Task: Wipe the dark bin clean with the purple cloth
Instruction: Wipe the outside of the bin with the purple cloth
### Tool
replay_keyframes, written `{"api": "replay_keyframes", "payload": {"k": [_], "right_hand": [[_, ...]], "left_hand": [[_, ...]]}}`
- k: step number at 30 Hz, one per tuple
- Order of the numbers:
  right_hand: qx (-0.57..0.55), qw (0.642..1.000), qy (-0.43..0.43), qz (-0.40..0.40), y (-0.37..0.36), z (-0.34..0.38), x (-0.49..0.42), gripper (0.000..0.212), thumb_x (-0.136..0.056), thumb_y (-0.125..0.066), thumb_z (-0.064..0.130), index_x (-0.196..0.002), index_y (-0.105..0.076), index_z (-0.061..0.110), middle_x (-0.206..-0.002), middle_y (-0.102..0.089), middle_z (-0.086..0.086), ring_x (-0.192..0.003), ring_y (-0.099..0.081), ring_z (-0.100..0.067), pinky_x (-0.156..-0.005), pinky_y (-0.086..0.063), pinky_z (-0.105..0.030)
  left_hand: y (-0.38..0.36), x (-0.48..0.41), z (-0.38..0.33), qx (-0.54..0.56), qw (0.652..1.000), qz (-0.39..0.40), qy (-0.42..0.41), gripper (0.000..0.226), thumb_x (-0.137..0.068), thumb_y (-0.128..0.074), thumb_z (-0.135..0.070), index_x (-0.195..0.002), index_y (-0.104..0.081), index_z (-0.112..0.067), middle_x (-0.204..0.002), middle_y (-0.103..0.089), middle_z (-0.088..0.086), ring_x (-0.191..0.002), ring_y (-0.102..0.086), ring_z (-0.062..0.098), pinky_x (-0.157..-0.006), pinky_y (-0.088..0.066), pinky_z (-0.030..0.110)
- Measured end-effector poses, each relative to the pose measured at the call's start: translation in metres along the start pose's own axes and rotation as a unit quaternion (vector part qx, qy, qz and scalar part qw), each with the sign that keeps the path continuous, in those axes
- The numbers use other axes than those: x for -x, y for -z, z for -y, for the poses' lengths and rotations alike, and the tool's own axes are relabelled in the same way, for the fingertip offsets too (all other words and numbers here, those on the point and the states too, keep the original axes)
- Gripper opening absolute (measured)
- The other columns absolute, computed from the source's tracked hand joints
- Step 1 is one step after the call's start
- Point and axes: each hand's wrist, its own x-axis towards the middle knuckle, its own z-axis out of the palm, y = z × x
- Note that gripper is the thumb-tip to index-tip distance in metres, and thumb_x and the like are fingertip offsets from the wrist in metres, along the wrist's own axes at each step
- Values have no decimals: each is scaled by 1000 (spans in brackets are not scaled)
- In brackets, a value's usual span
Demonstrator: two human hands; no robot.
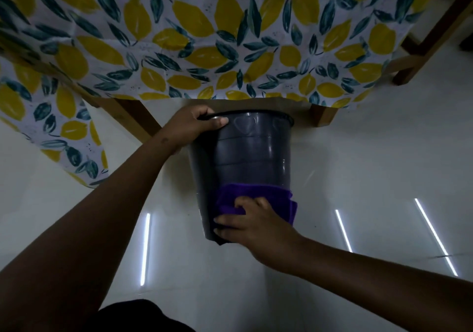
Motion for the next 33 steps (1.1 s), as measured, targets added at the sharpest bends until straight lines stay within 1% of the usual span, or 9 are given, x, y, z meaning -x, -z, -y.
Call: {"api": "replay_keyframes", "payload": {"k": [4,9,12,14,18,22,26,29,33], "right_hand": [[1,1000,-18,-13,4,-11,-1,59,-64,-80,4,-117,-66,27,-129,-61,7,-112,-49,-28,-74,-50,-41],[-94,983,-121,-103,11,-31,11,44,-76,-67,-4,-114,-70,19,-126,-62,-1,-114,-43,-19,-95,-47,-36],[-87,983,-124,-105,10,-29,9,44,-76,-70,-6,-112,-71,18,-125,-62,-2,-117,-40,-17,-99,-44,-33],[-69,990,-92,-84,7,-26,6,44,-77,-70,-4,-114,-71,20,-127,-63,0,-118,-40,-20,-98,-44,-36],[-37,995,-43,-76,6,-25,-1,48,-77,-69,-4,-117,-69,22,-128,-62,2,-111,-43,-25,-82,-51,-44],[-82,969,-167,-165,26,-30,-12,47,-85,-51,-3,-120,-66,25,-131,-57,0,-106,-43,-25,-91,-44,-39],[-79,932,-270,-227,52,-50,-19,53,-83,-33,9,-122,-65,25,-132,-53,0,-110,-39,-23,-98,-36,-31],[-25,954,-228,-195,40,-39,-15,48,-86,-38,7,-119,-66,25,-131,-56,1,-109,-40,-25,-91,-44,-40],[19,996,-47,-68,7,-13,-1,41,-82,-58,5,-117,-67,24,-128,-61,1,-111,-42,-25,-81,-50,-43]], "left_hand": [[6,3,2,-4,1000,5,-5,16,-85,-69,-31,-89,-68,-16,-83,-65,-3,-73,-60,3,-66,-47,17],[25,14,20,24,999,14,38,23,-84,-69,-35,-87,-64,-13,-81,-61,2,-77,-57,12,-66,-42,26],[26,12,9,-60,995,29,69,45,-82,-64,-52,-91,-65,-8,-86,-61,5,-81,-57,17,-66,-43,32],[18,8,-6,-147,988,23,39,51,-82,-59,-60,-97,-69,-13,-94,-63,2,-83,-58,10,-75,-46,27],[-7,1,-27,-176,984,12,-19,52,-81,-64,-56,-92,-66,-6,-87,-61,6,-72,-54,9,-58,-36,16],[-9,3,-26,-109,994,-8,-25,42,-76,-75,-43,-68,-55,-8,-62,-49,1,-55,-46,3,-54,-33,20],[-12,8,-32,-57,997,22,-55,39,-83,-73,-29,-75,-57,6,-71,-49,11,-58,-45,5,-50,-32,12],[-15,8,-27,-25,998,1,-55,37,-83,-73,-25,-73,-56,6,-71,-47,11,-61,-45,7,-52,-32,13],[-9,4,-20,-27,998,-23,-51,22,-85,-71,-25,-78,-61,-6,-66,-52,-3,-54,-48,-4,-53,-35,8]]}}
